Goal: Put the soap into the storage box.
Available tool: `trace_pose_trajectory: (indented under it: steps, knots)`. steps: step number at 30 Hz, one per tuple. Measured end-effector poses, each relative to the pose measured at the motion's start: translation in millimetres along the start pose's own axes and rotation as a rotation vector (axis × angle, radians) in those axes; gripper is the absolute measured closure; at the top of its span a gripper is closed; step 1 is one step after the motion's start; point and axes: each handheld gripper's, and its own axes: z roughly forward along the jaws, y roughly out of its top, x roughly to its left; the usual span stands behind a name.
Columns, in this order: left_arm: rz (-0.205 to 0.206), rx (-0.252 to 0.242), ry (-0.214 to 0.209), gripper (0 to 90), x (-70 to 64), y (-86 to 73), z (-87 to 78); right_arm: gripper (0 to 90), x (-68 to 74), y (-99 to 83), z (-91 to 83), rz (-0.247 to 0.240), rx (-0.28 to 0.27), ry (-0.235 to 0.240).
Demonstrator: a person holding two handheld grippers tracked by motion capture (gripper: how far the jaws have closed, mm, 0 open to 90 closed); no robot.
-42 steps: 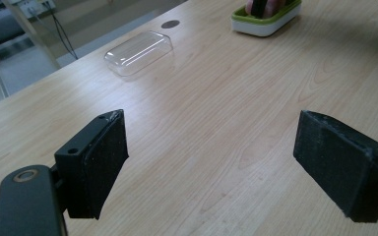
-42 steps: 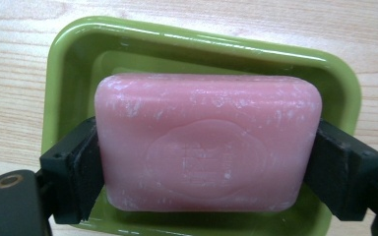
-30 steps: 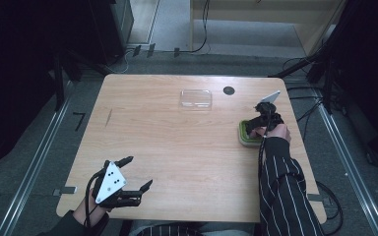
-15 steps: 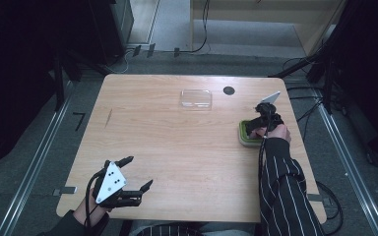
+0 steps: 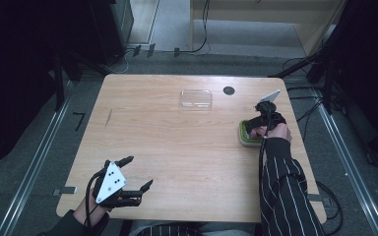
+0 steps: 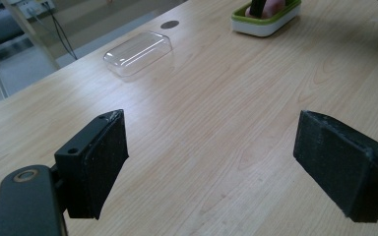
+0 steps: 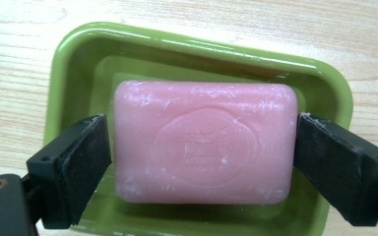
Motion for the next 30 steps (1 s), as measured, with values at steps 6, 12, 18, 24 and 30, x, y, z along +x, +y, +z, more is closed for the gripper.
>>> trace_pose_trajectory:
  steps: [6, 12, 18, 24, 30]
  knots:
    - [0.000, -0.002, 0.001, 14.0, 0.3, 0.1, -0.1, 8.1, 4.1, -1.6, -5.5, -0.017, -0.003, -0.008]
    - [-0.003, -0.004, 0.004, 14.0, 0.3, -0.1, -0.4, 7.4, 8.9, -7.2, -18.3, -0.050, -0.028, -0.010]
    - [0.000, -0.003, 0.001, 14.0, 0.2, 0.1, -0.2, 5.9, 18.8, -16.9, -28.4, -0.101, 0.004, -0.018]
    - [0.000, -0.003, 0.002, 14.0, 0.3, 0.2, -0.2, 4.3, 26.9, -28.2, -34.0, -0.156, 0.037, -0.021]
    - [-0.001, -0.005, 0.002, 14.0, 0.3, 0.2, -0.3, 3.4, 37.4, -41.3, -42.7, -0.207, 0.042, -0.019]
